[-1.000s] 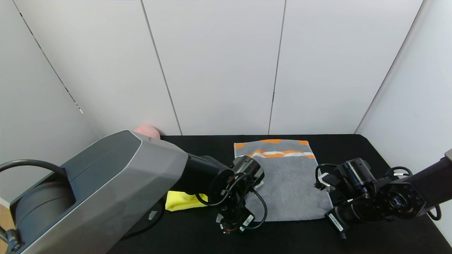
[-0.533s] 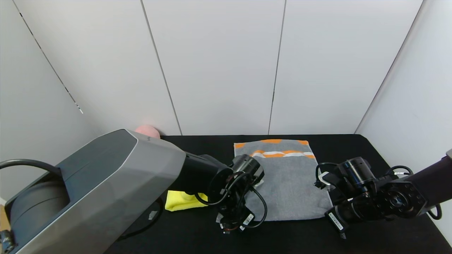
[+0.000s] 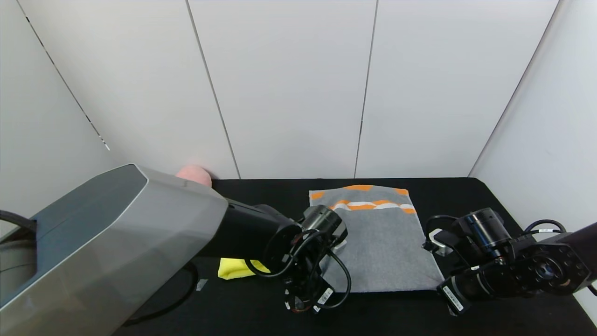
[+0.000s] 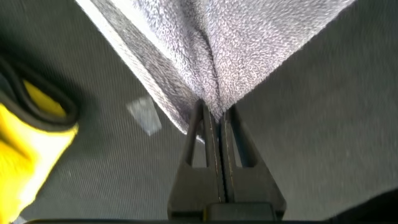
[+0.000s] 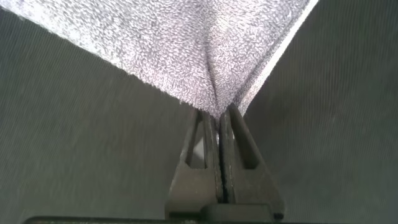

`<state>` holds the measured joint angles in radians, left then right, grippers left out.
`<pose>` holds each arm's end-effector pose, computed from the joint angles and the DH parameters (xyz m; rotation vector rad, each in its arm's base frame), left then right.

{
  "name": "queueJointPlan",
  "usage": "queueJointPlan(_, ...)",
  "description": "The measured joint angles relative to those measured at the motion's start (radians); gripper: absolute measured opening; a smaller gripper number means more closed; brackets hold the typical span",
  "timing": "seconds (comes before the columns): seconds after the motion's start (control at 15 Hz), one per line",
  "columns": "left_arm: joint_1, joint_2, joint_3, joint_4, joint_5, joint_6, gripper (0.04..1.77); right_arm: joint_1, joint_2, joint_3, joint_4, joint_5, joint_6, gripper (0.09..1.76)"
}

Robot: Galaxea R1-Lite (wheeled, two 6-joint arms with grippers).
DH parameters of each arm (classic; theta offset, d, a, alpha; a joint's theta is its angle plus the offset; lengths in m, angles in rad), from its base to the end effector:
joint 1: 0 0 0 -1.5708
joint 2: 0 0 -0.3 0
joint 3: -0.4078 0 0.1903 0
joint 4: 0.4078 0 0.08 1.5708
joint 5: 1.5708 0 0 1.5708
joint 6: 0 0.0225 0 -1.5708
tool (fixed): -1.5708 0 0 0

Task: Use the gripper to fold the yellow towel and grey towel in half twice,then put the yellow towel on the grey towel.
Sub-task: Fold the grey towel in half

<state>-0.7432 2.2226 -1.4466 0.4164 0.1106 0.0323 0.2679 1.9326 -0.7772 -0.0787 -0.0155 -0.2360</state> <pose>0.2943 -0.2670 0.0749 0.5293 1.0943 -0.5734 0.2839 0.0776 0.0610 -0.3643 1.0397 0.3535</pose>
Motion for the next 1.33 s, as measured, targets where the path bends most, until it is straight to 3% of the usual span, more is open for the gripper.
queueJointPlan(0.8, -0.113, -0.217, 0.255, -0.002, 0.017, -0.119, 0.11, 0.014, -0.259, 0.119, 0.185, 0.045, -0.008, 0.14)
queueJointPlan(1.0, -0.11, -0.241, 0.237, -0.001, 0.051, -0.153, 0.11, 0.013, -0.294, 0.094, 0.185, 0.042, 0.001, 0.14)
queueJointPlan(1.33, -0.07, -0.243, 0.101, 0.003, 0.097, -0.194, 0.11, 0.01, -0.289, -0.035, 0.184, 0.036, 0.077, 0.14)
